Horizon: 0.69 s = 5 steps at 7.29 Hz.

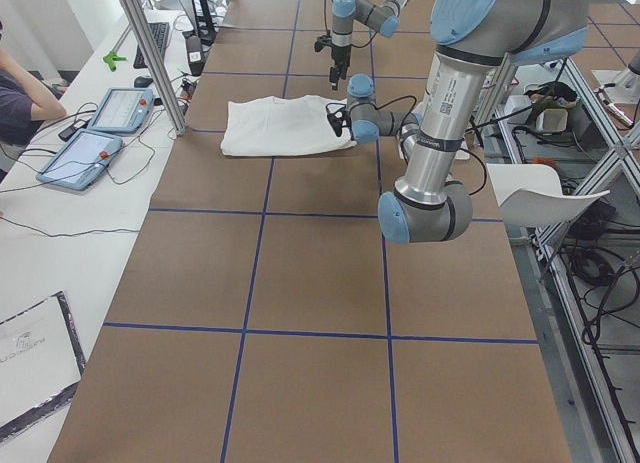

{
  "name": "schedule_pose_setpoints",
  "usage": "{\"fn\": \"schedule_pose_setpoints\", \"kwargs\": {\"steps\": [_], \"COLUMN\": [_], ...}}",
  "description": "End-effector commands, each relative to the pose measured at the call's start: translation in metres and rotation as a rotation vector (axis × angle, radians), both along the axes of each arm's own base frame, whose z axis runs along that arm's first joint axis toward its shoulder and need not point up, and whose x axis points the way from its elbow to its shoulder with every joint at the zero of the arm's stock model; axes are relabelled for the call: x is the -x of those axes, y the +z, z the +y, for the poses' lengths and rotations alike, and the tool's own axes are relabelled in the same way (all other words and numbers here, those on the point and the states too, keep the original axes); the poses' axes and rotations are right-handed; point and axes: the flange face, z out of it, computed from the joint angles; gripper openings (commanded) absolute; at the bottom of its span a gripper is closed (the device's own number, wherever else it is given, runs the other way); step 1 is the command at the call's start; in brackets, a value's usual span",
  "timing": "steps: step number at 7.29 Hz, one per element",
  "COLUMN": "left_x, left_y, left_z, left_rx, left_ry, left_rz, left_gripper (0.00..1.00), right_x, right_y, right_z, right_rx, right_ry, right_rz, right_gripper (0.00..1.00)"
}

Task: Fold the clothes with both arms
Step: 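Move the right gripper to the shirt's near corner beside the left gripper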

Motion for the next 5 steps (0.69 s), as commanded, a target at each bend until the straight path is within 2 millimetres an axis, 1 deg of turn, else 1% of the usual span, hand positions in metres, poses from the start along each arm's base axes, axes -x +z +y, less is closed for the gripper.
{"fn": "schedule_pose_setpoints", "kwargs": {"steps": [1,4,5], "left_x": [-0.001,-0.001,-0.001], "left_y": [-0.001,-0.002,-0.002], "left_z": [0.001,0.001,0.001], "left_rx": [0.000,-0.001,-0.001], "left_ry": [0.001,0.000,0.000], "left_rz": [0.001,0.003,0.003], "left_gripper": [0.00,0.00,0.00], "right_x": [0.029,0.059,0.062], "right_y": [0.007,0.008,0.013], "right_z": [0.026,0.013,0.012], "right_rx": [0.121,0.142,0.144], "right_ry": [0.123,0.180,0.181], "right_rz": [0.025,0.046,0.056], "right_gripper": [1.00,1.00,1.00]}}
